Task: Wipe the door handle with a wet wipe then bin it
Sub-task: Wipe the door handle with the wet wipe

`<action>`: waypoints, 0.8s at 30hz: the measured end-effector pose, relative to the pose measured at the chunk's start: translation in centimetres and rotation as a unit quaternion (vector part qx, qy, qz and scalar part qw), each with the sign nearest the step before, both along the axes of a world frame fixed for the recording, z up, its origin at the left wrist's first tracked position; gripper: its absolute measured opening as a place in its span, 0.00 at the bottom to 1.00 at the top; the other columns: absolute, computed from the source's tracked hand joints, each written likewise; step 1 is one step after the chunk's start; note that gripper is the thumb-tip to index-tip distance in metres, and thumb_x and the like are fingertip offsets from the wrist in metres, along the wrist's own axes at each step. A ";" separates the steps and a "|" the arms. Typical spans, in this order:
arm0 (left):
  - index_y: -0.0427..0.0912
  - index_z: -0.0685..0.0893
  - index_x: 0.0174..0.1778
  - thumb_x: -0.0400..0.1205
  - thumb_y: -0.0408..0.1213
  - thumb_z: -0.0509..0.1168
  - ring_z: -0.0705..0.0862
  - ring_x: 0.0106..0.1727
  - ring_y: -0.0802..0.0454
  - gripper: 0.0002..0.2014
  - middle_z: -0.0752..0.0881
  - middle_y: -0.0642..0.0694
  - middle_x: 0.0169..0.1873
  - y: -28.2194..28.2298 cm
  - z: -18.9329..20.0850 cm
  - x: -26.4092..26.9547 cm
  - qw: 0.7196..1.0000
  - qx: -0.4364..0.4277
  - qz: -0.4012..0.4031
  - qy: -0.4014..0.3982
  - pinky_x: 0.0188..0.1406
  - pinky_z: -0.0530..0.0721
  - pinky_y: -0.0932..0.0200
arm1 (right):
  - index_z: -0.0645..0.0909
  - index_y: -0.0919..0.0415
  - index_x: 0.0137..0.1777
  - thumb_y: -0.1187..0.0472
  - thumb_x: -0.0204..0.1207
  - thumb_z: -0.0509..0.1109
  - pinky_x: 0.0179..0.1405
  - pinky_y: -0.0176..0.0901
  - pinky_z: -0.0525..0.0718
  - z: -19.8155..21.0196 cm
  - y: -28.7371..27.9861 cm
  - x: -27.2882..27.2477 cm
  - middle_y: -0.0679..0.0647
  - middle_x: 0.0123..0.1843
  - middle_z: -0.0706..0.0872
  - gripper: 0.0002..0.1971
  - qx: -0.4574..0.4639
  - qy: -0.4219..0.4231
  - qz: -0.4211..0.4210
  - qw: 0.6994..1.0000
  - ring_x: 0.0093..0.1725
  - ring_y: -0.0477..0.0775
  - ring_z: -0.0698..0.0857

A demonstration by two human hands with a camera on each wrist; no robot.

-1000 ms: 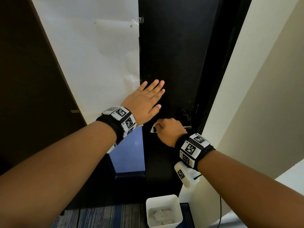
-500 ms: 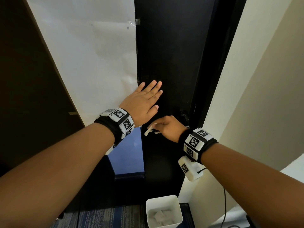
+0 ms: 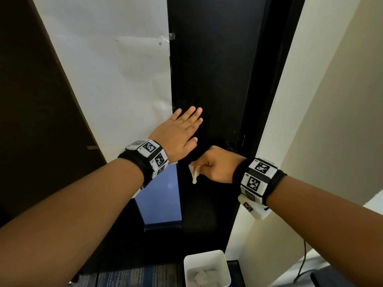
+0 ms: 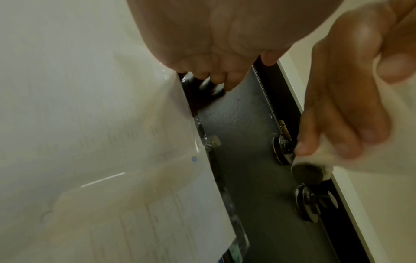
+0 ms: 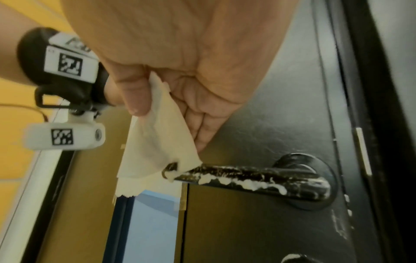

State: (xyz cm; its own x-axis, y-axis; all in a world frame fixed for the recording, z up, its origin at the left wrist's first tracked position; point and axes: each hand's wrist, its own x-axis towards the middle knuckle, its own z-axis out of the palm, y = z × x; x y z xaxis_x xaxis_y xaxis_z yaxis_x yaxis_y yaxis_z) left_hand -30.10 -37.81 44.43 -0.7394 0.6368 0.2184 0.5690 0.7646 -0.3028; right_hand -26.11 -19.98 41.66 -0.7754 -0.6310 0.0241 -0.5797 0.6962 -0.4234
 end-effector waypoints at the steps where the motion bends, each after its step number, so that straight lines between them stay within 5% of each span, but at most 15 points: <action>1: 0.42 0.50 0.83 0.80 0.52 0.33 0.41 0.85 0.50 0.34 0.45 0.44 0.84 0.0 0.0 0.0 1.000 -0.001 0.000 0.000 0.83 0.40 0.49 | 0.89 0.56 0.43 0.60 0.79 0.61 0.41 0.47 0.88 0.3 0.7 0.2 0.51 0.32 0.87 0.13 -0.019 -0.012 -0.014 1.000 0.30 0.45 0.85; 4: 0.42 0.49 0.83 0.80 0.53 0.33 0.40 0.84 0.50 0.34 0.44 0.45 0.84 0.1 -0.1 -0.1 1.000 -0.001 0.002 -0.002 0.83 0.40 0.49 | 0.90 0.58 0.50 0.64 0.81 0.62 0.32 0.33 0.80 0.8 3.0 1.0 0.52 0.33 0.87 0.13 -0.161 -0.053 -0.116 0.979 0.29 0.40 0.83; 8: 0.43 0.49 0.83 0.80 0.53 0.32 0.38 0.84 0.51 0.34 0.43 0.46 0.84 0.1 -0.4 -0.1 1.000 0.004 0.006 -0.003 0.83 0.38 0.50 | 0.86 0.62 0.57 0.62 0.81 0.63 0.44 0.40 0.79 0.2 6.0 0.9 0.60 0.54 0.86 0.12 -0.361 -0.077 -0.329 0.869 0.53 0.57 0.84; 12: 0.43 0.49 0.83 0.79 0.54 0.31 0.38 0.84 0.52 0.35 0.42 0.46 0.84 0.3 -0.3 0.1 1.000 0.010 0.013 -0.010 0.83 0.39 0.49 | 0.82 0.65 0.62 0.62 0.81 0.62 0.51 0.47 0.76 0.1 7.7 1.0 0.59 0.58 0.82 0.14 -0.430 -0.079 -0.441 0.784 0.55 0.60 0.80; 19: 0.43 0.48 0.83 0.79 0.55 0.31 0.38 0.84 0.51 0.36 0.43 0.45 0.84 0.7 -0.4 0.3 1.000 0.017 0.022 -0.012 0.83 0.40 0.49 | 0.82 0.70 0.62 0.63 0.84 0.56 0.53 0.46 0.76 -1.9 7.5 0.8 0.61 0.53 0.81 0.17 -0.350 -0.043 -0.456 0.817 0.51 0.56 0.78; 24: 0.43 0.48 0.83 0.79 0.54 0.32 0.38 0.84 0.50 0.35 0.43 0.45 0.84 0.7 -0.5 0.1 1.000 0.010 0.023 -0.009 0.83 0.40 0.49 | 0.81 0.72 0.64 0.63 0.84 0.56 0.60 0.50 0.76 -3.1 5.7 0.0 0.68 0.63 0.84 0.18 -0.358 -0.072 -0.461 0.809 0.63 0.66 0.81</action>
State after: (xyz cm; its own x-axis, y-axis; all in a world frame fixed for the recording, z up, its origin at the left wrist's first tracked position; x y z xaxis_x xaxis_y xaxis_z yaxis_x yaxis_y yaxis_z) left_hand -30.01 -37.11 43.91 -0.7725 0.5971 0.2161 0.5377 0.7962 -0.2774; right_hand -26.07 -14.26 38.59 -0.9360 0.3520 -0.0042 0.1364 0.3519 -0.9260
